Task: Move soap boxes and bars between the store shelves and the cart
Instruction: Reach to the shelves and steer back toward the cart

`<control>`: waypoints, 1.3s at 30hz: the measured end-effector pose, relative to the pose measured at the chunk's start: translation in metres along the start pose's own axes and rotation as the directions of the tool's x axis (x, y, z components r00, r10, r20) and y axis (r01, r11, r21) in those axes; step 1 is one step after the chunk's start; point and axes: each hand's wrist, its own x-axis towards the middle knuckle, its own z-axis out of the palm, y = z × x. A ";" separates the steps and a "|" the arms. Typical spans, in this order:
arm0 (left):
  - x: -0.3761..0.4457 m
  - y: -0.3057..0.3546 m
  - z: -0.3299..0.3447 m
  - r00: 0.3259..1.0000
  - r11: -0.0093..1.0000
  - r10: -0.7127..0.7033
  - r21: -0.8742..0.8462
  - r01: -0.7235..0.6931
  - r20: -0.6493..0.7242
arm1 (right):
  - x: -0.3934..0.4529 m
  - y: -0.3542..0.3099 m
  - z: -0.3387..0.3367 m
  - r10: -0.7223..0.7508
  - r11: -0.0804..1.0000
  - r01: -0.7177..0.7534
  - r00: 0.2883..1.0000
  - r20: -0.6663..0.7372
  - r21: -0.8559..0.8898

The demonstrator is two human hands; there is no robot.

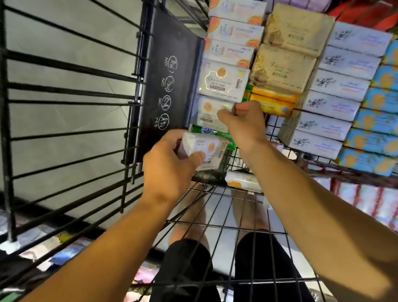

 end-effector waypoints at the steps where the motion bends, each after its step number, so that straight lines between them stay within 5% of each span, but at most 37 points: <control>1: 0.000 0.000 0.000 1.000 1.000 0.003 -0.005 -0.003 0.000 | 0.001 -0.002 0.001 -0.002 1.000 0.002 1.000 0.003 -0.011; 9: -0.010 0.012 -0.004 0.999 0.998 0.041 -0.036 -0.042 -0.013 | -0.009 0.003 -0.001 0.080 0.990 -0.073 0.996 0.047 -0.122; 18: -0.059 0.045 -0.023 0.985 0.984 0.158 -0.068 -0.162 -0.063 | -0.078 -0.024 -0.077 -0.202 0.960 0.197 0.979 -0.003 -0.201; 28: -0.155 0.090 -0.038 0.930 0.877 0.288 -0.328 -0.352 -0.228 | -0.204 -0.048 -0.205 -0.597 0.753 0.527 0.799 -0.073 -0.395; 39: -0.269 0.091 -0.036 0.809 0.714 0.571 -0.401 -0.574 -0.141 | -0.359 0.015 -0.282 -0.608 0.790 0.580 0.701 -0.373 -0.198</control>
